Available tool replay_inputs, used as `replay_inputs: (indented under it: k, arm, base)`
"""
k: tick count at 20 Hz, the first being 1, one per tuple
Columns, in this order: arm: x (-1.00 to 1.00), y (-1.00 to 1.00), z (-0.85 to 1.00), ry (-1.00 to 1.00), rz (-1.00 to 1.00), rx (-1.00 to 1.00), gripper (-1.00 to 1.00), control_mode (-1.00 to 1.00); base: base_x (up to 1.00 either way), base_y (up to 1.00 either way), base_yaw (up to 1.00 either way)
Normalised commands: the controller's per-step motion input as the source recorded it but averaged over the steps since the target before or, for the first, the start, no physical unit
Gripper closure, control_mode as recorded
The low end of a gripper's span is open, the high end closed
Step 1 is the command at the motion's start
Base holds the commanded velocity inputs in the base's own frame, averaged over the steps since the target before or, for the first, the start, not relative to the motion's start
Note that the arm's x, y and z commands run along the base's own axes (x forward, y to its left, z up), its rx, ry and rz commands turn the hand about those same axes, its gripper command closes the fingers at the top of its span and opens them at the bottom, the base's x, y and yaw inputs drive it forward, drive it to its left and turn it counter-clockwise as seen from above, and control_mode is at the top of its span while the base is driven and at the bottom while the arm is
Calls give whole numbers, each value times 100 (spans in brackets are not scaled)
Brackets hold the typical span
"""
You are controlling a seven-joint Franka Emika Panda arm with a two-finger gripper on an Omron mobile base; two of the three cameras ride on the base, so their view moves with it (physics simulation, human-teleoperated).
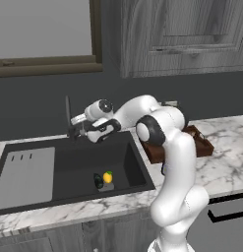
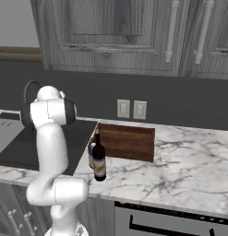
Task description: Pick up all produce items and place them in the sink. Turn on the sink faucet to wash them. Then turn the sink off and put them in the tray.
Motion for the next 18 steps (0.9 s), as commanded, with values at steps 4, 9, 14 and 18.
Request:
replay_inputs:
  k: [4, 9, 14, 18]
  arm:
    - [-54, -1, 42, 0, -7, 0, -100, -100]
    - [-56, -3, 43, 0, -8, 0, -100, -100]
    - [-66, -6, 37, 0, -9, 0, -100, -100]
    - [-69, -12, 37, 0, -10, 0, -100, -100]
  base:
    - [0, 0, 0]
    - [0, 0, 0]
    - [0, 0, 0]
    - [0, 0, 0]
